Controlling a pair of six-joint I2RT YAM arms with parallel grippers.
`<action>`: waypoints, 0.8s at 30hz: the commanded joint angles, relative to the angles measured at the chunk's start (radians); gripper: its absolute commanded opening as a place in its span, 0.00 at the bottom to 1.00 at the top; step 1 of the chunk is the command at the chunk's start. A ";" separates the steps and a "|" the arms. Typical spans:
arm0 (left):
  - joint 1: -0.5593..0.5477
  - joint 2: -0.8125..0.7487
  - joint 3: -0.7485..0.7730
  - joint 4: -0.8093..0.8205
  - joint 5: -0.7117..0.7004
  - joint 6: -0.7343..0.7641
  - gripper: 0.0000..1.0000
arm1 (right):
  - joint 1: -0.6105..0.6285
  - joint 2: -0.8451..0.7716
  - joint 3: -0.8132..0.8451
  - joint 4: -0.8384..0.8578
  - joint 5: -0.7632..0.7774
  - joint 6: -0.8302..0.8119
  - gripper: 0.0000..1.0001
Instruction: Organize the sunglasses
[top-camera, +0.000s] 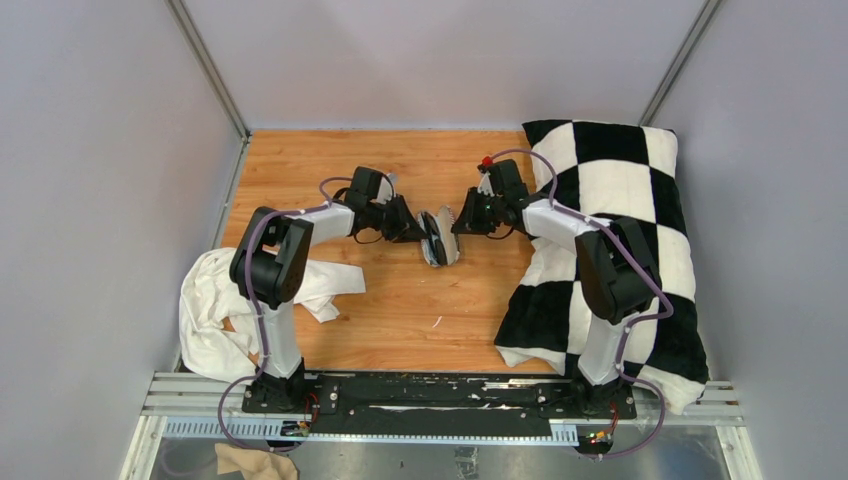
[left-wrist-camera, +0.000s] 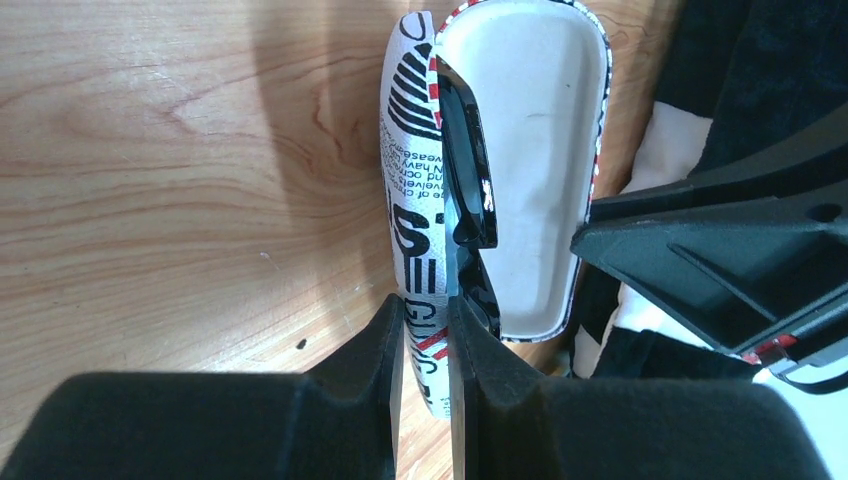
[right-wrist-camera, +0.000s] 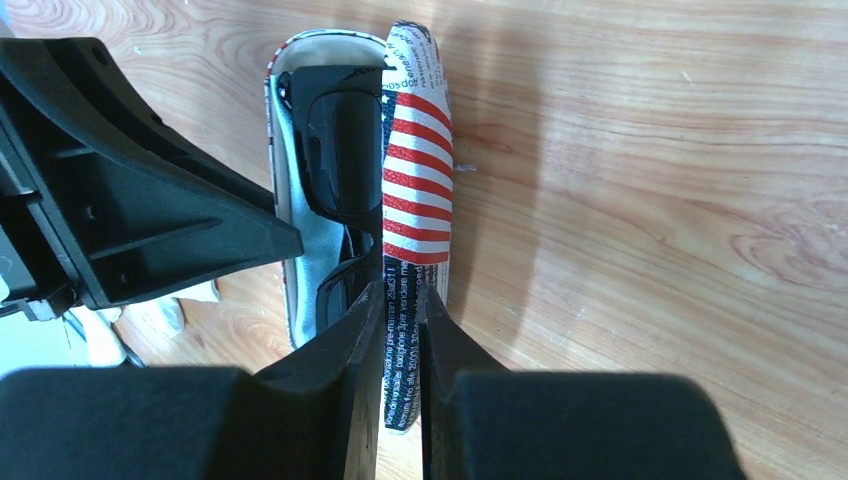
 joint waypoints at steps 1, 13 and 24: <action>-0.030 0.041 0.024 0.030 0.027 0.010 0.17 | 0.108 0.033 0.031 0.012 -0.083 0.044 0.16; -0.035 0.050 0.033 0.030 0.034 0.013 0.17 | 0.181 0.074 0.086 0.021 -0.108 0.069 0.17; -0.035 0.035 0.029 0.030 0.039 0.018 0.17 | 0.175 -0.005 0.075 -0.018 -0.077 0.034 0.20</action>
